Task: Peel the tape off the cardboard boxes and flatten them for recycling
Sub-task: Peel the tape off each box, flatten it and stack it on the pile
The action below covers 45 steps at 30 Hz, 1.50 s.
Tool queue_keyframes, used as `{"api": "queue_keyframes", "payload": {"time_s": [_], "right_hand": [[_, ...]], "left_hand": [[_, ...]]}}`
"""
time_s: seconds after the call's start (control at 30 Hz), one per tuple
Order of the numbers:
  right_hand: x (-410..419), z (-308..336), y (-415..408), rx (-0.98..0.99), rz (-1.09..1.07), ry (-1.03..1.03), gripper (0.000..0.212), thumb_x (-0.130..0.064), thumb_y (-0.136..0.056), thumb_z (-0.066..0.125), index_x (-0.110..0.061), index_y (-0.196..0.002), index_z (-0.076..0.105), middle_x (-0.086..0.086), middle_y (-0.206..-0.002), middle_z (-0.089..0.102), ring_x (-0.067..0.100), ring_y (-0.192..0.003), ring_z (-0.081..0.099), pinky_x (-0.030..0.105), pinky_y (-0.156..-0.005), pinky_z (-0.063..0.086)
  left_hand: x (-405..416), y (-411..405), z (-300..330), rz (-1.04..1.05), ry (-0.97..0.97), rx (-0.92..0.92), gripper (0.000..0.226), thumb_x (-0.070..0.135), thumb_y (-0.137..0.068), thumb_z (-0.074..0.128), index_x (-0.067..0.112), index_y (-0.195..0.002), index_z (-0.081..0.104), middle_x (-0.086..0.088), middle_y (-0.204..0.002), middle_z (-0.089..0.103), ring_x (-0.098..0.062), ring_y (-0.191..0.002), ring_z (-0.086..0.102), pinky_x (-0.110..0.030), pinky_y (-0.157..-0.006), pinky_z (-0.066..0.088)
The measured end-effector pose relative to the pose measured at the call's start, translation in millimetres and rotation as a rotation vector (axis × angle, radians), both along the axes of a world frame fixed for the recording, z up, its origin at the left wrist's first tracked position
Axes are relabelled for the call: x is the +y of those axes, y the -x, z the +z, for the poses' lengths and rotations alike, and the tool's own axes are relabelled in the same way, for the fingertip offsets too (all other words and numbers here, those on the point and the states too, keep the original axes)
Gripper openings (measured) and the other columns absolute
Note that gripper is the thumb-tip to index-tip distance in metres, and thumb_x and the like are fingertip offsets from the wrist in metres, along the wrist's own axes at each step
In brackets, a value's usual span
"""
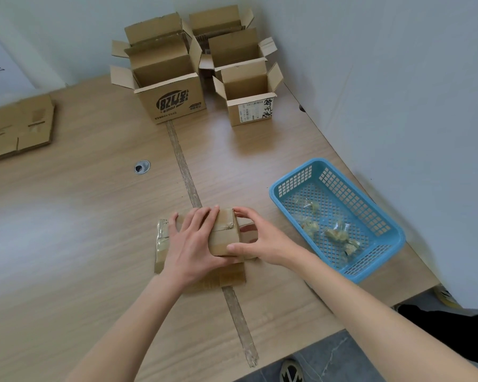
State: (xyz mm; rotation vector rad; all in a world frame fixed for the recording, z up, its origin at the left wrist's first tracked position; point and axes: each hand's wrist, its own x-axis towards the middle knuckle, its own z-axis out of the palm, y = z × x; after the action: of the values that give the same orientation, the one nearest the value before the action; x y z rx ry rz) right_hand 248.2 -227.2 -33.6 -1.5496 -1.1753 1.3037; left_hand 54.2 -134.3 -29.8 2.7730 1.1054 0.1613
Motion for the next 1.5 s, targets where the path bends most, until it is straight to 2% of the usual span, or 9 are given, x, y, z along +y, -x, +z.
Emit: {"api": "queue_keyframes", "payload": {"time_s": [0.17, 0.33, 0.47, 0.63, 0.77, 0.87, 0.97, 1.3, 1.5], "right_hand": [[19.3, 12.3, -7.0, -0.011, -0.008, -0.003, 0.059, -0.01, -0.091, 0.073, -0.026, -0.144, 0.054, -0.008, -0.141, 0.06, 0.013, -0.126, 0.059, 0.039, -0.107, 0.049], [45.2, 17.6, 15.8, -0.584, -0.358, -0.077, 0.042, -0.04, -0.093, 0.068, -0.028, -0.133, 0.06, -0.007, -0.13, 0.058, 0.015, -0.116, 0.058, 0.038, -0.096, 0.049], [34.5, 4.0, 37.7, -0.371, -0.215, -0.105, 0.054, -0.05, -0.092, 0.065, -0.035, -0.141, 0.049, -0.014, -0.132, 0.05, 0.007, -0.114, 0.056, 0.039, -0.098, 0.051], [17.9, -13.8, 35.8, 0.039, -0.01, -0.018, 0.065, -0.041, -0.094, 0.065, -0.044, -0.152, 0.037, -0.015, -0.15, 0.049, 0.001, -0.135, 0.049, 0.039, -0.114, 0.044], [26.0, -8.5, 28.4, 0.04, 0.05, -0.049, 0.055, -0.027, -0.101, 0.061, -0.044, -0.149, 0.041, -0.014, -0.152, 0.046, -0.01, -0.13, 0.048, 0.032, -0.116, 0.04], [25.6, -5.6, 31.1, -0.092, 0.002, -0.096, 0.045, -0.026, -0.102, 0.06, -0.036, -0.145, 0.052, -0.011, -0.143, 0.058, 0.004, -0.128, 0.057, 0.039, -0.112, 0.045], [10.0, -6.1, 32.3, -0.173, -0.179, -0.215, 0.033, -0.024, -0.099, 0.064, -0.028, -0.131, 0.066, -0.014, -0.125, 0.068, 0.004, -0.11, 0.065, 0.039, -0.097, 0.054], [-20.7, -21.1, 45.6, -0.262, -0.319, -0.217, 0.037, -0.026, -0.079, 0.086, -0.025, -0.105, 0.06, -0.015, -0.101, 0.065, 0.002, -0.093, 0.065, 0.017, -0.077, 0.054], [-21.7, -21.4, 50.8, -0.155, -0.427, -0.218, 0.036, -0.026, -0.076, 0.088, -0.022, -0.104, 0.065, -0.011, -0.105, 0.069, 0.006, -0.097, 0.068, 0.033, -0.088, 0.057]], "left_hand": [[16.5, 14.6, 20.6, 0.041, 0.291, 0.019, 0.121, 0.096, -0.056, 0.054, 0.04, -0.159, 0.024, 0.012, -0.153, 0.035, -0.015, -0.141, 0.034, -0.045, -0.115, 0.03], [7.7, 46.4, 28.9, 0.267, 0.478, -0.022, 0.091, 0.088, -0.075, 0.053, 0.067, -0.149, 0.005, 0.006, -0.132, 0.06, -0.023, -0.114, 0.062, -0.04, -0.09, 0.053], [-6.6, 31.9, 14.4, 0.577, 0.309, -0.19, 0.091, 0.079, -0.084, 0.051, 0.034, -0.155, 0.016, -0.01, -0.109, 0.071, -0.038, -0.103, 0.066, -0.044, -0.086, 0.053], [-9.1, 28.4, 10.1, 0.604, 0.401, -0.398, 0.063, 0.068, -0.087, 0.058, 0.034, -0.135, 0.037, -0.01, -0.102, 0.069, -0.034, -0.085, 0.067, -0.046, -0.073, 0.056], [-0.3, 34.9, 10.0, 0.36, -0.01, -0.21, 0.065, 0.069, -0.084, 0.059, 0.035, -0.14, 0.052, -0.006, -0.141, 0.045, -0.029, -0.129, 0.045, -0.046, -0.102, 0.044], [7.3, 34.4, 7.8, 0.134, 0.087, -0.128, 0.064, 0.075, -0.093, 0.036, 0.046, -0.15, 0.04, 0.002, -0.169, 0.016, -0.019, -0.156, 0.007, -0.039, -0.126, 0.004], [3.3, 37.4, -0.4, 0.116, 0.122, -0.051, 0.066, 0.076, -0.096, 0.016, 0.049, -0.156, 0.024, 0.011, -0.17, 0.001, -0.005, -0.155, -0.01, -0.036, -0.126, -0.006], [-5.0, 8.9, 13.3, 0.322, -0.039, 0.093, 0.074, 0.073, -0.093, 0.011, 0.042, -0.157, 0.031, -0.001, -0.161, 0.028, -0.021, -0.149, 0.023, -0.042, -0.119, 0.019], [7.8, 1.8, 19.0, 0.271, -0.113, 0.082, 0.072, 0.073, -0.091, 0.028, 0.027, -0.136, 0.06, -0.006, -0.134, 0.054, -0.029, -0.121, 0.051, -0.047, -0.105, 0.037]]}}
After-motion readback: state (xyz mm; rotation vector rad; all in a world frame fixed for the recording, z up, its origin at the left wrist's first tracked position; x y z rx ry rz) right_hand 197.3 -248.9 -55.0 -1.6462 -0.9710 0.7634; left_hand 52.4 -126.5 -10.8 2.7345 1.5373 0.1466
